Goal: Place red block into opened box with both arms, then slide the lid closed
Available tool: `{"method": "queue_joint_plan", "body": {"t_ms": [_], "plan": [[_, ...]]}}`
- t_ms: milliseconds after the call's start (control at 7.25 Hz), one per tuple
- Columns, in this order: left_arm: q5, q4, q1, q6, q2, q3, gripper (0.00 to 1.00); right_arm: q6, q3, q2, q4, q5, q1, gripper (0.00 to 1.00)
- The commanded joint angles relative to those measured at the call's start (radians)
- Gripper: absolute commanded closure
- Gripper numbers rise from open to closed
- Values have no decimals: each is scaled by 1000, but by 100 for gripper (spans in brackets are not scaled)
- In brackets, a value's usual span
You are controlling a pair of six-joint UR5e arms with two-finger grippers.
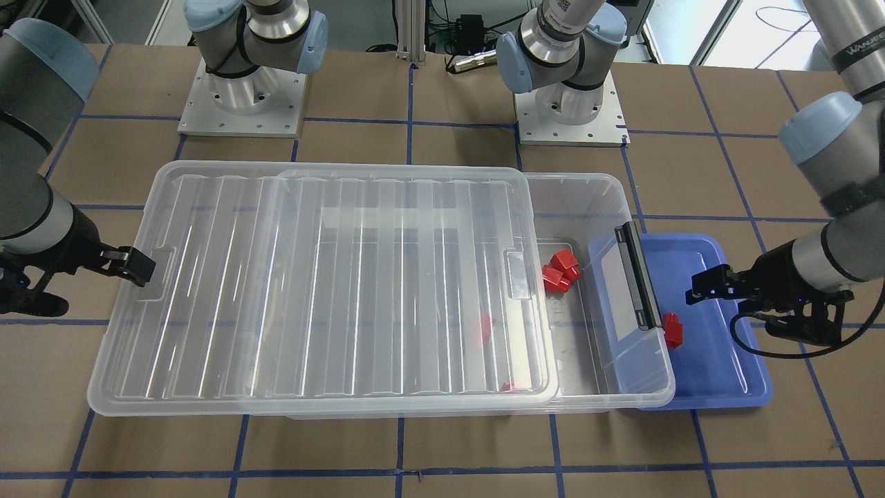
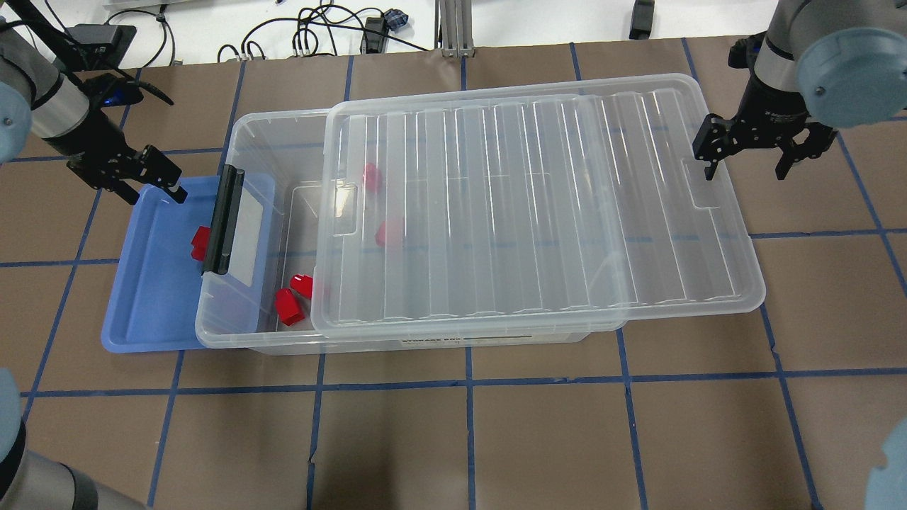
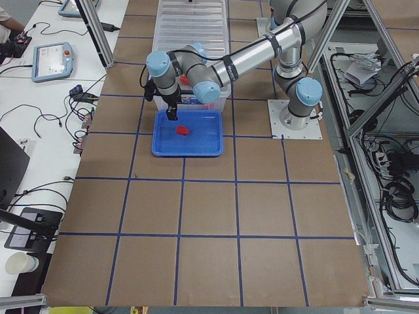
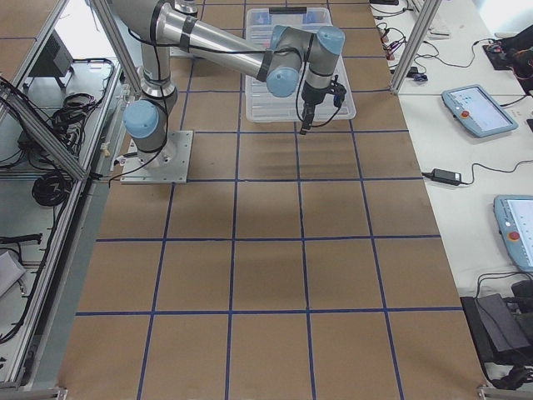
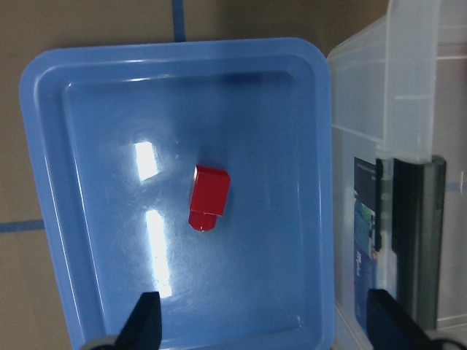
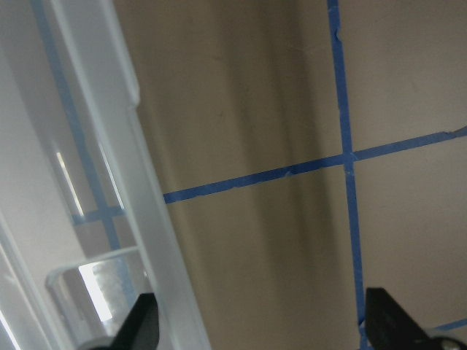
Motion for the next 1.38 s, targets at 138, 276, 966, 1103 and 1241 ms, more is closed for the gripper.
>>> {"method": "queue_joint_plan", "body": {"t_ms": [138,276,966,1103,1241], "plan": [[53,192,21,74,-69,-91,1,-125,-3,0,-22,-34,-69,0],[56,196,21,74,-76,-115,8,-145,-4,2,-24,-34,-83,0],[55,296,-8,68,-93,-208,0,-206,-4,-3,-28,-39,-105,0],[55,320,-11,68,-96,-203,0,-199,-6,-17,-21,-28,-102,0],[53,324,-13,66,-98,-203,13,-199,-35,-18,-7,-30,-98,0]]}}
